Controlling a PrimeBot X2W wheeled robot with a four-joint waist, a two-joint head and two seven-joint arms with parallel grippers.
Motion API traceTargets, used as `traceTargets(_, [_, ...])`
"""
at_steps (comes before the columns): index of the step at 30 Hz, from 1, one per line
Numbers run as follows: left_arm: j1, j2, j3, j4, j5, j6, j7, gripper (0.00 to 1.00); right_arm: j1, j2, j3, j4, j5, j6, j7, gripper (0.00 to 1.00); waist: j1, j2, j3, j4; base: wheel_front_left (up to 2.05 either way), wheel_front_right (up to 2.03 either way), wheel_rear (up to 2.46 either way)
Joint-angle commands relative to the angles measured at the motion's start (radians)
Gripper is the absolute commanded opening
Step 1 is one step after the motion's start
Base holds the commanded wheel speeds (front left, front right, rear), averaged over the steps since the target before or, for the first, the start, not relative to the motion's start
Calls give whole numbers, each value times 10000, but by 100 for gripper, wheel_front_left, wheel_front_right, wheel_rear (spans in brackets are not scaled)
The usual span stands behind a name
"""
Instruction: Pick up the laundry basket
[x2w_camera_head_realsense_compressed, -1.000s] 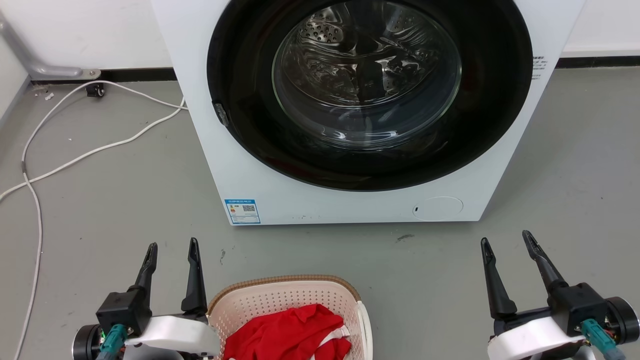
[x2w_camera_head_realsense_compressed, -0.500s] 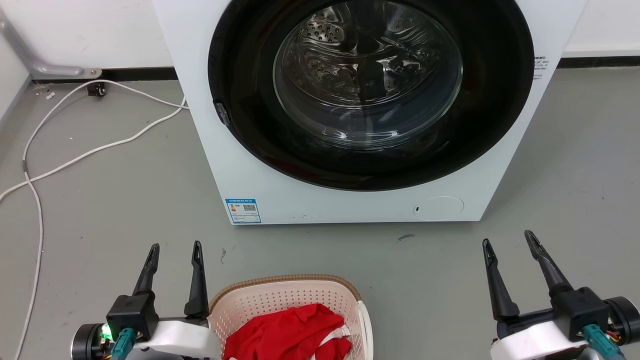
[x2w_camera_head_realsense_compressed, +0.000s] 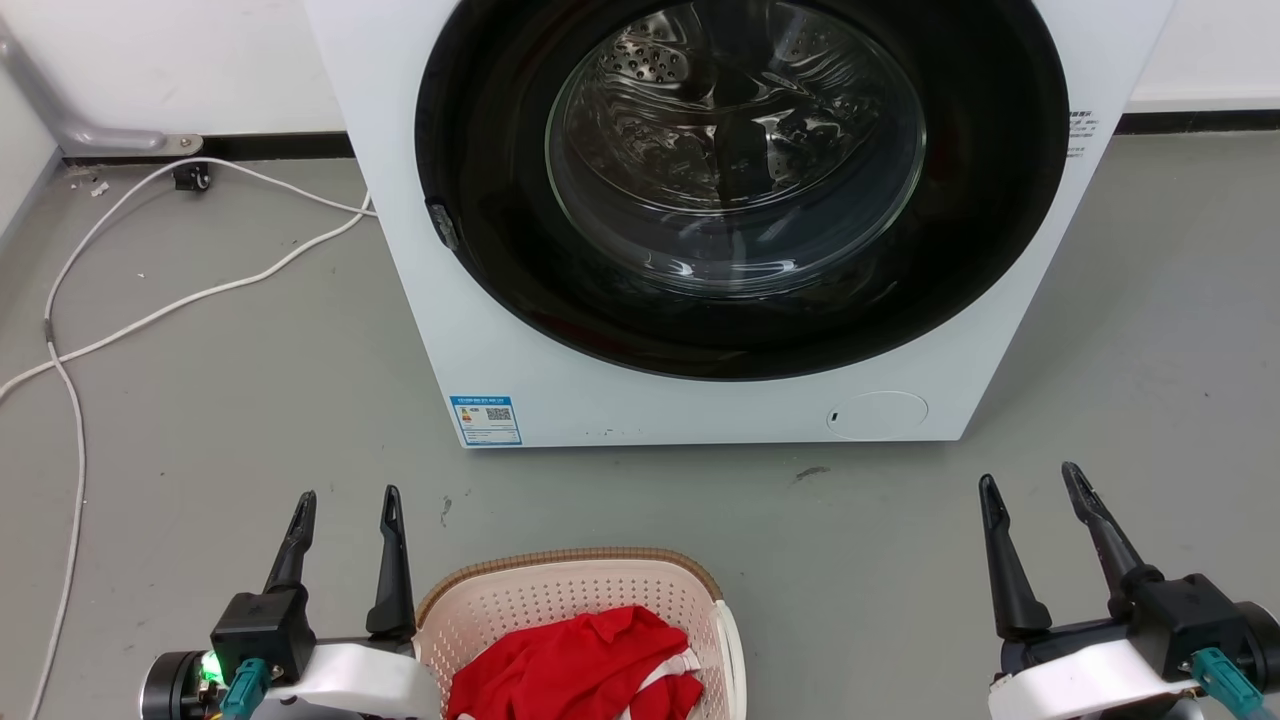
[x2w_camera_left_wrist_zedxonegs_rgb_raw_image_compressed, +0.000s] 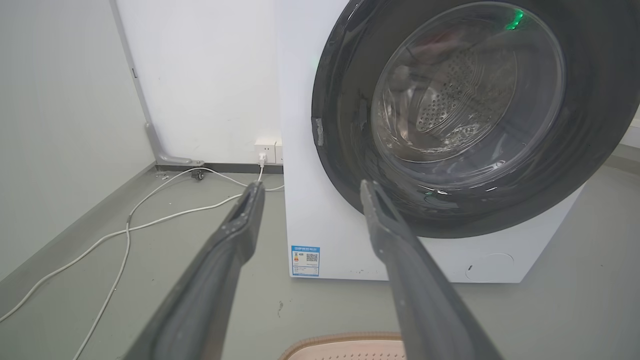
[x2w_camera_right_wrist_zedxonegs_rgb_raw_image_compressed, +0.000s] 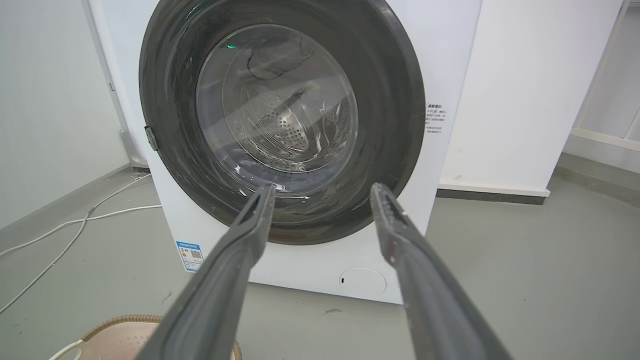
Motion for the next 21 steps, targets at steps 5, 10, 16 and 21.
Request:
traceTargets(5, [77, 23, -1, 27, 5, 47, -52, 100, 73, -26, 26, 25, 14, -7, -25, 100, -1, 0, 8, -1, 0, 0, 0])
traceTargets(10, [67, 23, 5, 23, 29, 56, -52, 100, 86, -26, 62, 6, -28, -7, -25, 100, -1, 0, 10, 3, 0, 0, 0])
traceTargets(16, [21, 23, 31, 90, 108, 52, -52, 100, 54, -26, 116, 59, -78, -7, -25, 100, -1, 0, 67, 4, 0, 0, 0])
traceTargets(21, [-217, 17, 159, 831, 211, -137, -41, 100, -259, -25, 500, 657, -179, -7, -23, 100, -1, 0, 230, 21, 0, 0, 0])
